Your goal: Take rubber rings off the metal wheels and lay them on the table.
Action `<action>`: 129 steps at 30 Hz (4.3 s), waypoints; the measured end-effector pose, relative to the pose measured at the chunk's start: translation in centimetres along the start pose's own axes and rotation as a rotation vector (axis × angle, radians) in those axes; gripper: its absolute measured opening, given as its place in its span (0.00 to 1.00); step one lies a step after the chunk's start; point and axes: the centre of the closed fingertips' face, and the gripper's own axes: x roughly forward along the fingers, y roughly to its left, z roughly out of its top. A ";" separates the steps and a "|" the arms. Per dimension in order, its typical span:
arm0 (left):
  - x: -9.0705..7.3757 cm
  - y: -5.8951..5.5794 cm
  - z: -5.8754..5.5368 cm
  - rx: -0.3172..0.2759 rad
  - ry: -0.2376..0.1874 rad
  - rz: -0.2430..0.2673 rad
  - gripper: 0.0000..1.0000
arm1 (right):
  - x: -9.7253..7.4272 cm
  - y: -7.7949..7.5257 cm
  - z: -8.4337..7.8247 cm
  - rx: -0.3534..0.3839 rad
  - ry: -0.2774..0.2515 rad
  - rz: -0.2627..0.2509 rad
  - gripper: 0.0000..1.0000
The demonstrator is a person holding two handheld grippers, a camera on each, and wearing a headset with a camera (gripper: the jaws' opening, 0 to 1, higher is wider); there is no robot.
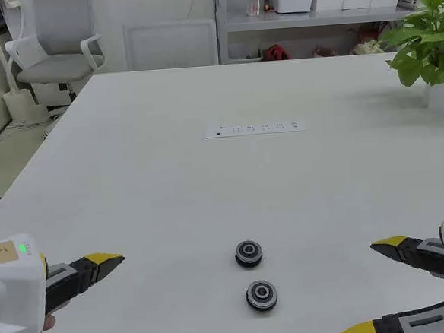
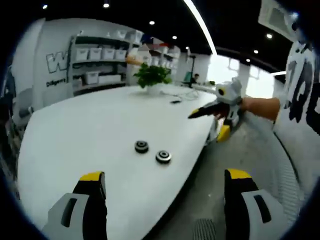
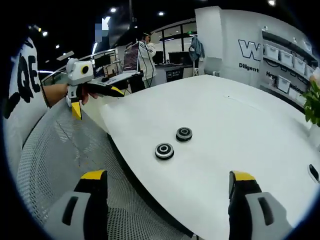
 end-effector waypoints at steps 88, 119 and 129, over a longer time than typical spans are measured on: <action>3.9 0.1 3.0 0.271 0.022 -0.114 0.96 | 2.3 -2.3 2.7 -0.183 -0.045 0.145 0.79; 8.3 1.7 2.5 0.275 0.065 -0.191 0.85 | 7.5 -3.5 0.4 -0.174 0.034 0.249 0.65; 9.0 1.8 2.1 0.262 0.074 -0.205 0.82 | 8.6 -2.8 0.5 -0.203 0.056 0.297 0.59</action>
